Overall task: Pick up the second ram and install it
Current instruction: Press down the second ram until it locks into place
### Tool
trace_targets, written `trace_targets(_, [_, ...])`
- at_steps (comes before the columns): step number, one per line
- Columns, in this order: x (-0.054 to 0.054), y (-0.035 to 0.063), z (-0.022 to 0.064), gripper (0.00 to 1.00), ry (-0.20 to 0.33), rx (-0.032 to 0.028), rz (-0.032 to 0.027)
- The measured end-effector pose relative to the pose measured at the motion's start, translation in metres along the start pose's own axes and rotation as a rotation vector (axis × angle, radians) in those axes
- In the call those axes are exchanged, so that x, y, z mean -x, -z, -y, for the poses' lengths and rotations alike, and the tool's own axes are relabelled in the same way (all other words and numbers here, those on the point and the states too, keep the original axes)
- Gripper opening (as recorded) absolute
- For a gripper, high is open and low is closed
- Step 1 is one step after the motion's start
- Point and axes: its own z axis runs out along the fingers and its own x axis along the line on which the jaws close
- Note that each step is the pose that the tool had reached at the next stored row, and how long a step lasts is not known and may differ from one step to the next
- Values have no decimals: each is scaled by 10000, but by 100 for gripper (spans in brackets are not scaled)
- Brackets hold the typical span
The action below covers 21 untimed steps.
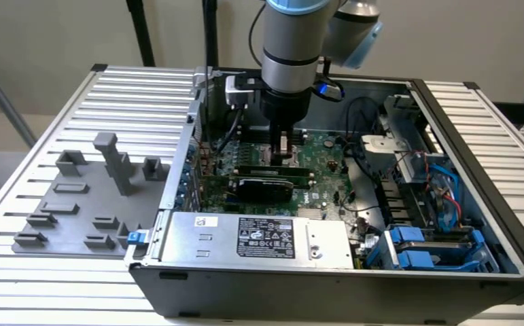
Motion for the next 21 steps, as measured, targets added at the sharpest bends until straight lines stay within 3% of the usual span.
trace_targets(10, [26, -55, -16, 11, 0, -3, 0])
trace_targets(21, [37, -183, -18, 11, -2, 3, -11])
